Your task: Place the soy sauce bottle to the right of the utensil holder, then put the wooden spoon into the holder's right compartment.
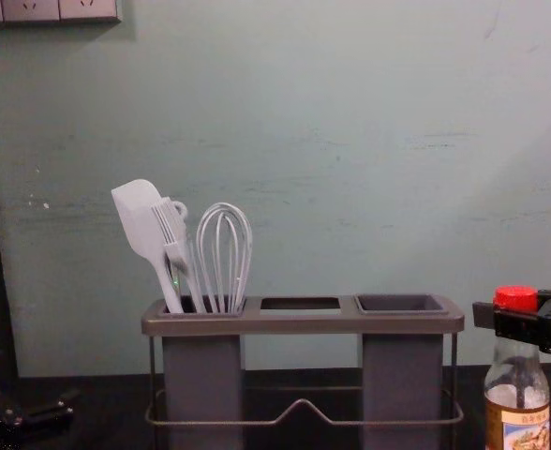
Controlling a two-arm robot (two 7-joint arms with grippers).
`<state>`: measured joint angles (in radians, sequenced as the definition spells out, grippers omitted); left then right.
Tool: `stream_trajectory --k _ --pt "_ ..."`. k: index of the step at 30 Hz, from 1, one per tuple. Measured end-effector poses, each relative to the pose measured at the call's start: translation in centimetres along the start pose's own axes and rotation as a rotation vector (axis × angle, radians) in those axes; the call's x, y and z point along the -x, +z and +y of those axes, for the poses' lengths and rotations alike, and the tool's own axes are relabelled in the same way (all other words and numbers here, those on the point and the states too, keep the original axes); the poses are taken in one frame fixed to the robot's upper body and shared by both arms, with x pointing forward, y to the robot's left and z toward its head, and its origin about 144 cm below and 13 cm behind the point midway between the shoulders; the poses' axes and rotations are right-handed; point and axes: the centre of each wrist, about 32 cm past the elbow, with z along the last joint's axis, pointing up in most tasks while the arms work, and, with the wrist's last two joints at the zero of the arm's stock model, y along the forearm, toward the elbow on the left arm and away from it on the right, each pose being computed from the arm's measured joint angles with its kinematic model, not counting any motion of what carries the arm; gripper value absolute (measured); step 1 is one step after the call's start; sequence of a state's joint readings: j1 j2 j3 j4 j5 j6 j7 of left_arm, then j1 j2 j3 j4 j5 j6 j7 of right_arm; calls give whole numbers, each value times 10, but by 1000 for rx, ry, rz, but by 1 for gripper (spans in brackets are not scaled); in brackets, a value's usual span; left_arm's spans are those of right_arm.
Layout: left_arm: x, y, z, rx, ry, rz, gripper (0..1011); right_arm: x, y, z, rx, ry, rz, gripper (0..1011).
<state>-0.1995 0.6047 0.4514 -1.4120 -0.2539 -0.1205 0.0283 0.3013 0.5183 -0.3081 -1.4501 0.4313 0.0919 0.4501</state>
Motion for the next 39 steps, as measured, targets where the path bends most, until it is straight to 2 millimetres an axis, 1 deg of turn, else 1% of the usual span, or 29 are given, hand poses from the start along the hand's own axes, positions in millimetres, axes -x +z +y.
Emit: stream_trajectory --k 4,6,8,10,11,13,15,16,17,20,21,22,24,27,32,39 --pt "0 0 0 0 0 0 1012 0 0 0 0 0 0 387" --pt "0 0 0 0 0 0 1011 0 0 0 0 0 0 403" --pt "0 0 0 0 0 0 1011 0 0 0 0 0 0 478" --pt "0 0 0 0 0 0 1011 0 0 0 -1 -1 0 512" --pt "0 0 0 0 0 0 1012 0 0 0 -1 -1 0 572" --pt "0 0 0 0 0 0 1012 0 0 0 -1 -1 0 618" --pt "0 0 0 0 0 0 1012 0 0 0 -1 -1 0 699" --pt "0 0 0 0 0 0 1012 0 0 0 -1 -1 0 713" --pt "0 0 0 0 0 0 1011 0 1 0 -2 -1 0 768" --pt "0 0 0 0 0 0 1011 0 1 0 -2 -1 0 831" --pt "0 0 0 0 0 0 1011 0 1 0 -2 -1 0 883" --pt "0 0 0 0 0 0 1011 0 1 0 -2 -1 0 895" --pt "0 0 0 0 0 0 1011 0 1 0 -2 -1 0 963" --pt "0 0 0 0 0 0 1011 0 1 0 -2 -1 0 1002" --pt "0 0 0 0 0 0 1012 0 1 0 -4 -4 -4 1002" --pt "0 0 0 0 0 0 1012 6 6 -9 -23 -49 -48 1002"
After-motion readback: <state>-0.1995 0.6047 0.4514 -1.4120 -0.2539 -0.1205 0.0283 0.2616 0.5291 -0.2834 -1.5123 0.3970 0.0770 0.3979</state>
